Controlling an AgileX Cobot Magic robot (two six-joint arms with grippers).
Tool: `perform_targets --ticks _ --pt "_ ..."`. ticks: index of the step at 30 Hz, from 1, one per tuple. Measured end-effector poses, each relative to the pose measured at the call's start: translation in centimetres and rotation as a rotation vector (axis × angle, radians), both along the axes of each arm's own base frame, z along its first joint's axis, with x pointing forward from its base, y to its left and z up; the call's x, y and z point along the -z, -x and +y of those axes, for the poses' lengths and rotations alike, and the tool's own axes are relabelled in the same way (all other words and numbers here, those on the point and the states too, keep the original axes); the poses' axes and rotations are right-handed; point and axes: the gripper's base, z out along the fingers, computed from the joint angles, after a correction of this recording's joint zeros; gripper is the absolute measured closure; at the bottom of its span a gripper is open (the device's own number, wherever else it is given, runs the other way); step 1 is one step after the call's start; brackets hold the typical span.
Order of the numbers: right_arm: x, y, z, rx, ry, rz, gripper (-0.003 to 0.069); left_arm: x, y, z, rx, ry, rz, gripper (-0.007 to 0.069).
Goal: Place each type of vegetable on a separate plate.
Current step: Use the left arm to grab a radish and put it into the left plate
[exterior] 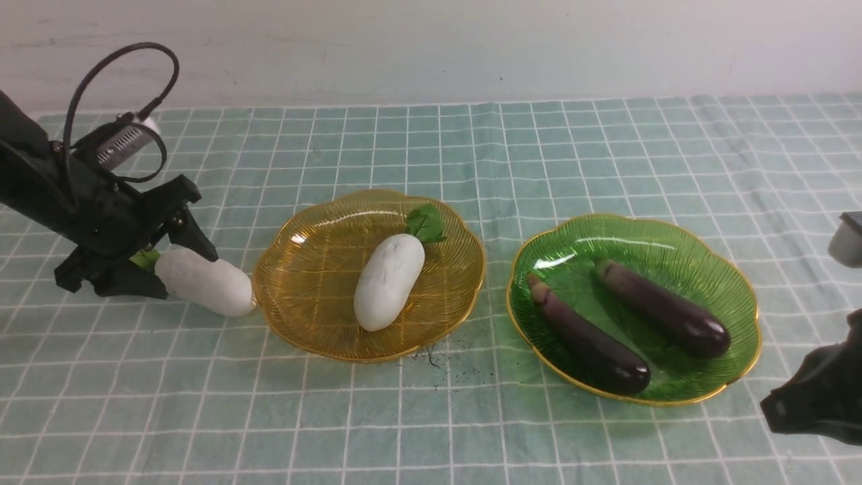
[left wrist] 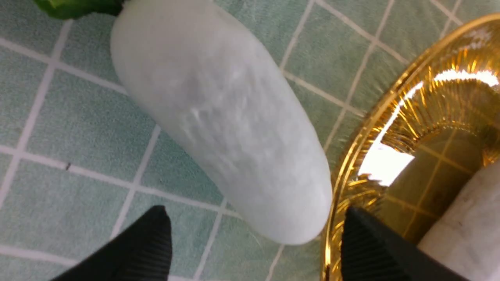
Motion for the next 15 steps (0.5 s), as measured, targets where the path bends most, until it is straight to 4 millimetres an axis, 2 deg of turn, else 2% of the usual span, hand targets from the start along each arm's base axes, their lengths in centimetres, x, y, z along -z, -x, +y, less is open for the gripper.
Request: perform_targets --ticks 6,15 --pt "0.0 0.0 0.0 0.000 0.000 -0.001 0.0674 1.9 -0.9 -0.1 -0.048 0.051 0.010 0.0093" --pt "0.0 -0.1 0.0 0.003 -0.001 -0.008 0.0674 3.3 -1.7 0.0 -0.097 0.066 -0.010 0.0097"
